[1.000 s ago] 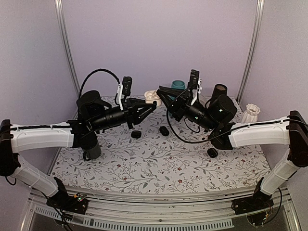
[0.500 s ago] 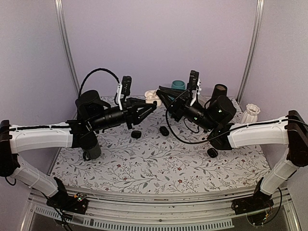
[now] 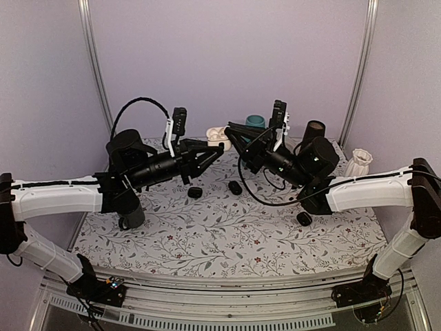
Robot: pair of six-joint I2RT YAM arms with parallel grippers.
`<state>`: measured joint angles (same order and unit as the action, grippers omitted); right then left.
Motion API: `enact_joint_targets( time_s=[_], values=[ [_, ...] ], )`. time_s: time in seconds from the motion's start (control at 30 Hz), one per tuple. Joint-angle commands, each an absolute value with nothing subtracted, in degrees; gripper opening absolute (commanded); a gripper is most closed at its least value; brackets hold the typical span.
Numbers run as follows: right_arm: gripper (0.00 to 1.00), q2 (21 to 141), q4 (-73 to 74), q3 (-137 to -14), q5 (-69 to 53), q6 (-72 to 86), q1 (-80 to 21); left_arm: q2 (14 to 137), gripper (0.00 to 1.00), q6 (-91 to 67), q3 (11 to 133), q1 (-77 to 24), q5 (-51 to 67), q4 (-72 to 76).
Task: Insert the wireless bluetooth earbuds into the charging case
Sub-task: Insert the right earbud into the right side groove of the charging case.
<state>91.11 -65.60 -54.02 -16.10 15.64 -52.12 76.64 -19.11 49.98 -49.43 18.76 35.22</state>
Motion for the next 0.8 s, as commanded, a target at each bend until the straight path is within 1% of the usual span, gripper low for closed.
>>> enact_joint_targets(
  time_s=[0.0, 0.43, 0.53, 0.77],
  values=[
    [0.09, 91.77, -64.75, -53.39, -18.48, 16.02, -52.44, 74.62, 0.00, -18.48, 50.44, -49.61, 16.46, 38.94],
    [0.15, 91.92, -64.60, -53.60, -20.40, 15.73, -52.47, 74.12, 0.00, -17.36, 50.47, -49.57, 15.13, 38.59],
    [0.18, 92.02, -64.60, -53.78, -21.26, 15.73, -52.52, 73.94, 0.00, -17.23, 50.32, -49.57, 15.19, 38.56],
    [0.18, 92.29, -64.21, -54.03, -22.15, 15.99, -52.55, 74.17, 0.00, -17.04, 50.36, -49.57, 16.03, 38.54]
  ],
)
